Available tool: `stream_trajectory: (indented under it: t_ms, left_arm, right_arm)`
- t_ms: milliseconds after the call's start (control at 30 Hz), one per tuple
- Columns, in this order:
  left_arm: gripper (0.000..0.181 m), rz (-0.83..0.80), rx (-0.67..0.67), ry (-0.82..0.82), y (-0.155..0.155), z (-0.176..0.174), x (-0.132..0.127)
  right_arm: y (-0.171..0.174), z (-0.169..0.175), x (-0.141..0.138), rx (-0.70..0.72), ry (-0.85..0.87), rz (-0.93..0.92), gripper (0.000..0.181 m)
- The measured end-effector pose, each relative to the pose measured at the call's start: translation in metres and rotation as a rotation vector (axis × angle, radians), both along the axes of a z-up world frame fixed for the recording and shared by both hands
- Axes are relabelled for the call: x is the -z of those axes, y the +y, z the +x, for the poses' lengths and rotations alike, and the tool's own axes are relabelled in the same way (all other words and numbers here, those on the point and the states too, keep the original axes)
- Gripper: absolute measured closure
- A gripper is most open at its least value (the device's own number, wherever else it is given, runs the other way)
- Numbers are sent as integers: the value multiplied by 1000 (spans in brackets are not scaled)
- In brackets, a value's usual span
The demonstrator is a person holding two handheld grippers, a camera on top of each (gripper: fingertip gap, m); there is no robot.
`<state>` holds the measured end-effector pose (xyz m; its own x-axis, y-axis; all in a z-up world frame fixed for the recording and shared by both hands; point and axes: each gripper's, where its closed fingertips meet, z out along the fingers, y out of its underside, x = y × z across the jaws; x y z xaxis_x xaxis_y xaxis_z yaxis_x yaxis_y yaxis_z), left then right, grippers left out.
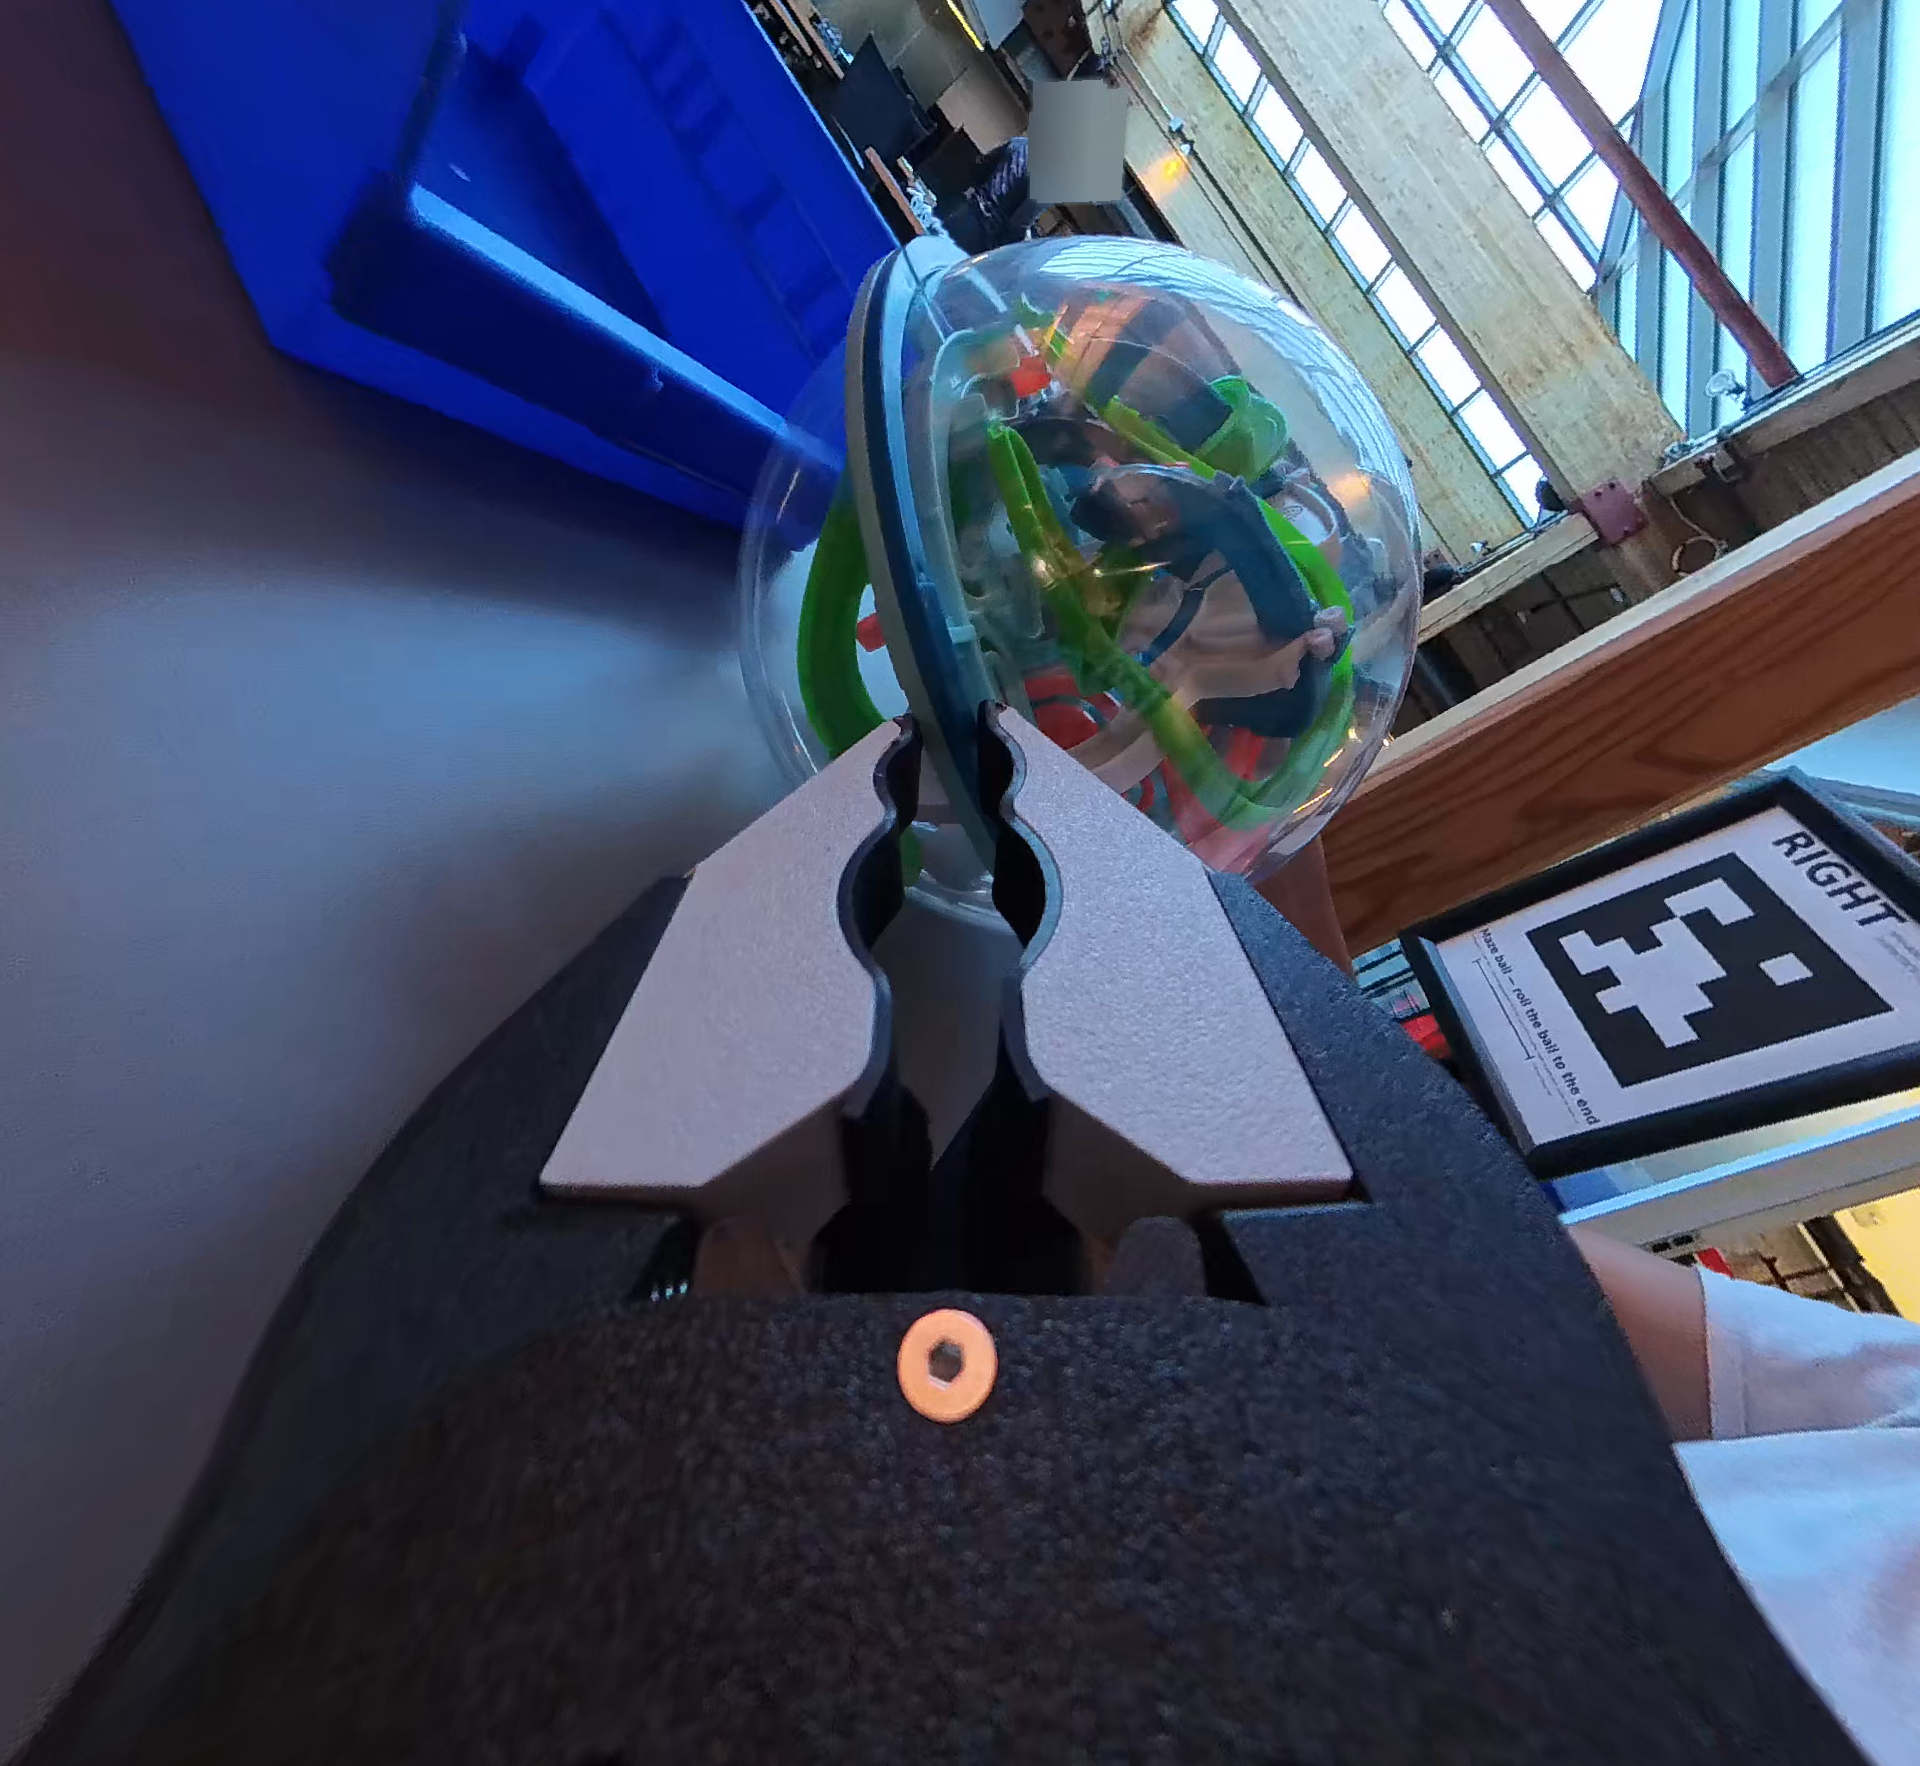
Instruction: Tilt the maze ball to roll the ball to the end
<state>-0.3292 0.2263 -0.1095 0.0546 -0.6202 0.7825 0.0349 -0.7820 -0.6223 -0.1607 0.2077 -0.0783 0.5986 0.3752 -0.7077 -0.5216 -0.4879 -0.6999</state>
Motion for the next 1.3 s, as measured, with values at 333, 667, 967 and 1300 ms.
stream_trajectory:
  t_ms: [333,667,967,1300]
  left_arm:
    - [172,-94,-26,39,16,2,4]
    - [172,-57,-10,26,4,4,-1]
    - [172,-41,-21,10,0,2,0]
    - [172,-141,-12,-48,-2,-4,7]
  right_arm:
    - [15,1,-2,-4,-42,-29,173]
    - [15,6,2,10,-32,-20,173]
    - [18,6,0,13,-74,5,173]
    - [28,-4,-7,39,-193,19,173]
